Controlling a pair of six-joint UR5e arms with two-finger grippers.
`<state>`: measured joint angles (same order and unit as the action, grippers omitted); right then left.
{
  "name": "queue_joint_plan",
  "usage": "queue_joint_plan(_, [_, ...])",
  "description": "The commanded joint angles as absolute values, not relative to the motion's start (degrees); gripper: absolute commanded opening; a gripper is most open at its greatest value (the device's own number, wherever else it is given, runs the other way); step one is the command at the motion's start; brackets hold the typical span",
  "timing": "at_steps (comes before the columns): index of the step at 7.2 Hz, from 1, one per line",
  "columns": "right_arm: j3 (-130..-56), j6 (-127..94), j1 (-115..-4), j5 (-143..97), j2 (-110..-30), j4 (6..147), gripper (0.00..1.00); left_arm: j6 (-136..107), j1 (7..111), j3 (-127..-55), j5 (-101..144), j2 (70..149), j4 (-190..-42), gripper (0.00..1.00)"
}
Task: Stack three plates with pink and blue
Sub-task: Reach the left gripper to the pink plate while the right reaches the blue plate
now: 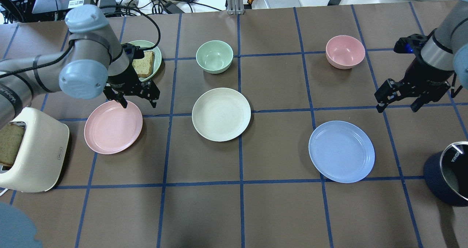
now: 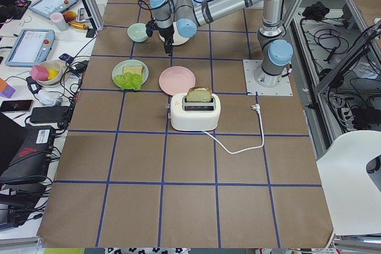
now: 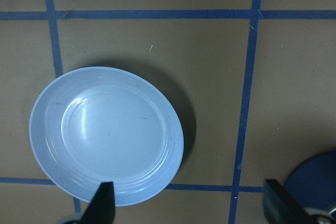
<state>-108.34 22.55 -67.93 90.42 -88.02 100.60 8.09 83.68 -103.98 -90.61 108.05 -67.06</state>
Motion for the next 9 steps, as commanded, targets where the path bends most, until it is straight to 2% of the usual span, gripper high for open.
queue_joint_plan(1, [-114.0, 24.3, -66.4, 90.5, -90.9, 105.1, 1.0, 8.1, 83.6, -106.7, -90.7, 111.3, -62.7, 0.96])
queue_joint_plan(2, [-115.3, 23.8, -66.0, 89.9, -90.8, 107.2, 1.0, 8.3, 83.6, -108.1, -90.7, 112.0, -61.4, 0.79])
queue_joint_plan(3, [-118.0, 23.5, -66.1, 89.7, -90.4, 112.8, 1.0, 8.3, 83.6, -109.1, -90.8, 112.3, -60.5, 0.77])
queue_joint_plan(4, [-122.2, 23.6, -66.0, 89.8, -89.3, 118.5, 1.0, 8.2, 83.6, -109.2, -90.9, 112.6, -60.2, 0.66])
queue_joint_plan(5, [-125.6, 23.5, -66.0, 89.6, -89.0, 121.0, 1.0, 8.2, 83.6, -109.1, -90.9, 113.0, -60.1, 0.51])
queue_joint_plan(6, [-127.8, 22.9, -65.9, 89.5, -89.0, 123.5, 1.0, 8.3, 83.6, -109.1, -90.9, 113.2, -60.0, 0.45])
queue_joint_plan(7, [-128.6, 22.9, -65.9, 88.8, -88.6, 125.1, 1.0, 8.3, 83.5, -108.9, -90.9, 113.2, -60.0, 0.31])
queue_joint_plan(8, [-128.6, 22.9, -65.9, 88.0, -87.6, 125.1, 0.99, 8.3, 83.5, -108.7, -90.8, 113.2, -59.9, 0.12])
queue_joint_plan(9, [-128.6, 22.9, -65.8, 88.0, -87.5, 125.3, 0.92, 8.3, 83.5, -108.5, -90.9, 113.0, -59.9, 0.06])
